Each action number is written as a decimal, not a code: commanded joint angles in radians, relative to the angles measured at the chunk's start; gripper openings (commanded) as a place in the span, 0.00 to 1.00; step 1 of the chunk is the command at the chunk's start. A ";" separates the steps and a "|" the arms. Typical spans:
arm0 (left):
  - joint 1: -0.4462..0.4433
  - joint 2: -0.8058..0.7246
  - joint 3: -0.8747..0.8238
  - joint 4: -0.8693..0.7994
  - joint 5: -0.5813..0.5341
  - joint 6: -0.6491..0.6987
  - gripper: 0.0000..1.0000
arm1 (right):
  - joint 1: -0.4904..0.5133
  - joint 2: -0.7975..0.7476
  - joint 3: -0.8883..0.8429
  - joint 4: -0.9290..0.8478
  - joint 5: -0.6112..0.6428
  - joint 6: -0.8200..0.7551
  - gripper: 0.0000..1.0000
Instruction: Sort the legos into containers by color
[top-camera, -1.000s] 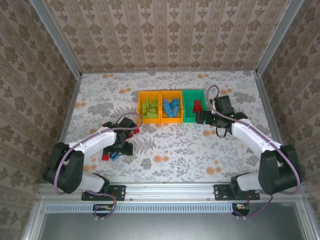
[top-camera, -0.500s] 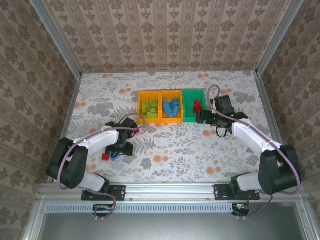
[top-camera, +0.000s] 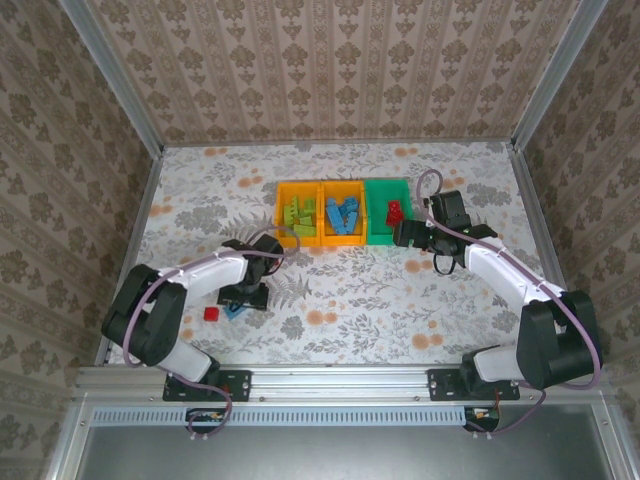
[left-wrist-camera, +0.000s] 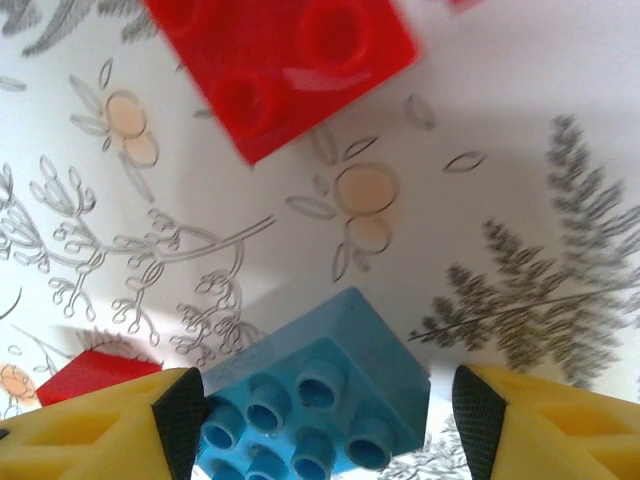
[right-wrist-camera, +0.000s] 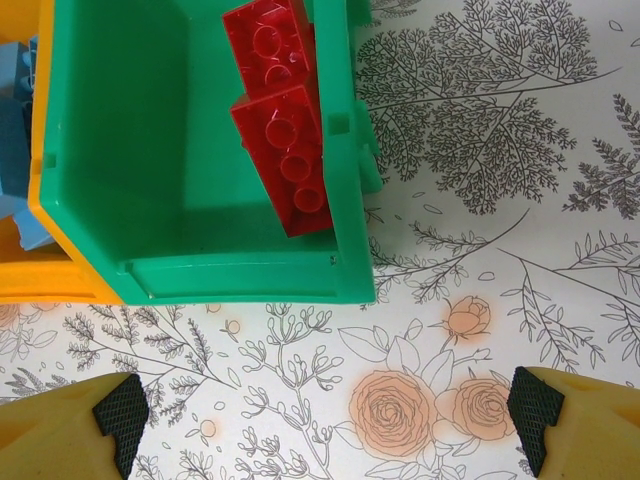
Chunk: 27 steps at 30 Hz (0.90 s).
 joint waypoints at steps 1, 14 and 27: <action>-0.015 0.048 0.036 0.052 0.049 -0.009 0.70 | -0.011 -0.032 -0.016 -0.015 -0.007 0.005 0.96; -0.044 0.083 0.149 0.037 0.037 -0.019 0.70 | -0.031 -0.073 -0.046 -0.022 -0.004 0.005 0.96; -0.054 -0.045 0.043 -0.026 0.018 -0.071 0.71 | -0.037 -0.081 -0.053 -0.023 -0.013 0.014 0.96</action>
